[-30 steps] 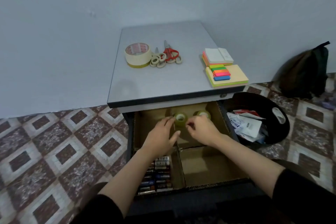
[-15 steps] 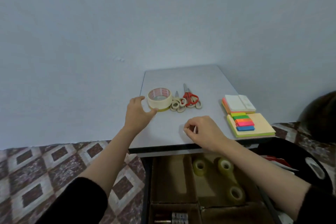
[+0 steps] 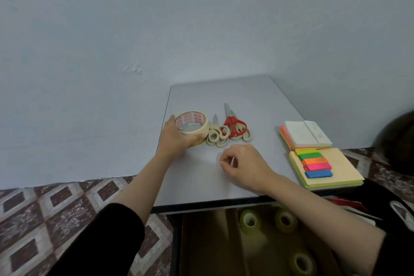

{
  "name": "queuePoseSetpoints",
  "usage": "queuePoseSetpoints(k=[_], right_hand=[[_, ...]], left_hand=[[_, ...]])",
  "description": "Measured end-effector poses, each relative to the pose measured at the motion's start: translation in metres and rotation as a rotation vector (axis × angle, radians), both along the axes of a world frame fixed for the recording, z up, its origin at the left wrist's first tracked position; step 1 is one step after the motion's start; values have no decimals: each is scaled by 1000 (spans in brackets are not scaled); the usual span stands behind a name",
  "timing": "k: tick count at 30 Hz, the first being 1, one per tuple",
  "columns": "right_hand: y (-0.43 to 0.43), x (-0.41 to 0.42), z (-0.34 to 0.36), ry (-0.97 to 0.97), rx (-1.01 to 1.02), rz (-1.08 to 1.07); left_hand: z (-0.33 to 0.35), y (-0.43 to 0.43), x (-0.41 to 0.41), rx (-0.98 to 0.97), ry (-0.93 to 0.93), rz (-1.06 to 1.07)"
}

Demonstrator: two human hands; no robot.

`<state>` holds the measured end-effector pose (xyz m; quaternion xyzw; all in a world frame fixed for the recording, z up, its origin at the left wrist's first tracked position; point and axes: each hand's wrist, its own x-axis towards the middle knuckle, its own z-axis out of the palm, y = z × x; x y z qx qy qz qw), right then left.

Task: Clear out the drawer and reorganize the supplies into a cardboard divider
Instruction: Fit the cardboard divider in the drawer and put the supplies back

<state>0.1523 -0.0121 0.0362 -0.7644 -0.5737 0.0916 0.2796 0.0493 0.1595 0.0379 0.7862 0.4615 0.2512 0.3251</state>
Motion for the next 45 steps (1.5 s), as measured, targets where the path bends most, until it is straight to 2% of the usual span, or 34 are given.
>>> queuePoseSetpoints(k=[5,9,17,25,37,45], right_hand=[[14,-8,3,3,33,4],[36,-10,21,-100,53,-44],[110,0,25,-264,-262,-58],[133,3,15,-234,-402,-99],[103,-11,36,-198,-135,-83],[-4,-19,48,26,-27,-75]], left_hand=[[-3,2,-6,35,-98,45],[2,2,-39,43,-209,61],[0,-22,-117,95,-214,29],[-11,-20,-148,108,-208,42],[-8,-50,-147,92,-215,20],[-24,-124,-156,39,-215,-47]])
